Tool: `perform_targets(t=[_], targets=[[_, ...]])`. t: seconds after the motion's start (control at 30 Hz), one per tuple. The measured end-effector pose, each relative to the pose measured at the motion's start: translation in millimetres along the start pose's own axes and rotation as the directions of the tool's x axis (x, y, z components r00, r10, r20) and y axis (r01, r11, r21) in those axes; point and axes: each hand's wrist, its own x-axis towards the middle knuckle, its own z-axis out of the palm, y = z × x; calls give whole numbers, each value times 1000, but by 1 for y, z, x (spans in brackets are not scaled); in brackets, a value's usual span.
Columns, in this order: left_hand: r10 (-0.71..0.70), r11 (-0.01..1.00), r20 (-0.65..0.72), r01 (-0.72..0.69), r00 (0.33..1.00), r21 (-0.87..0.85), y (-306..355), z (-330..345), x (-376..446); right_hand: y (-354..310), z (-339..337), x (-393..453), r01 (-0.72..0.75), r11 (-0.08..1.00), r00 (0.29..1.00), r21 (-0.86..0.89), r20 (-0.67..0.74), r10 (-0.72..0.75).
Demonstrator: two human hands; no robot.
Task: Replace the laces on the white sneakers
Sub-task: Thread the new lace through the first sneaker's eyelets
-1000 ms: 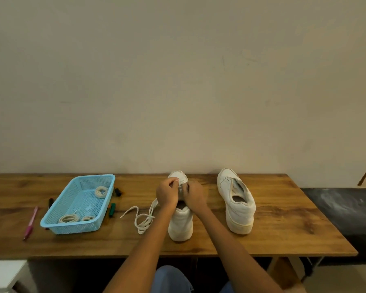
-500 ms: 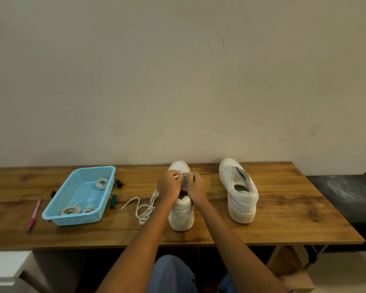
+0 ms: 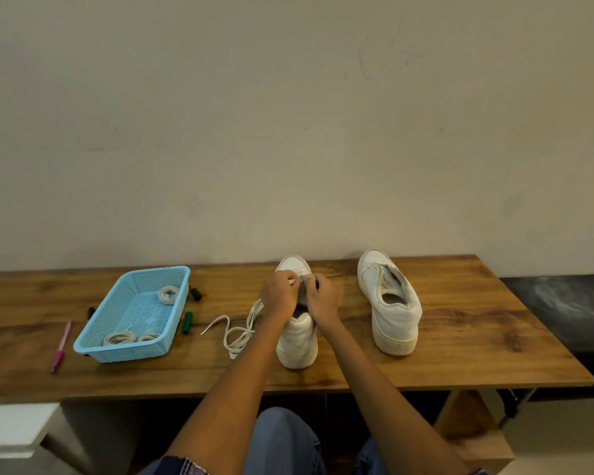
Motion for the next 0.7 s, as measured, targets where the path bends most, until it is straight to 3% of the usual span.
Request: perform_targets(t=[0.1, 0.2, 0.37, 0.47, 0.53, 0.6, 0.63, 0.7], targets=[[8, 1000, 14, -7, 1000, -19, -1, 1, 1, -3, -3, -2, -101, 984, 994, 150, 47, 95], [22, 999, 3, -22, 1000, -44, -1, 3, 0, -8, -16, 9, -355, 860, 935, 366, 166, 314], [13, 999, -10, -14, 1000, -48, -1, 4, -2, -22, -27, 14, -437, 846, 891, 306, 275, 361], [-3, 998, -39, 1, 999, -65, -2, 5, -1, -25, -23, 26, -455, 827, 889, 328, 213, 405], [-25, 994, -71, 17, 997, -112, -2, 4, -1, -30, -27, 39, -465, 659, 858, 592, 119, 499], [-39, 988, -114, 21, 993, -155, -3, 5, -1, -31, -40, 52, -343, 416, 830, 842, 64, 554], [-44, 985, -133, 20, 990, -173, -3, 4, -1, -29, -47, 57, -311, 420, 838, 853, 38, 545], [-54, 981, -143, 26, 988, -195, -3, 4, 0, -28, -54, 55, -328, 699, 904, 635, -4, 427]])
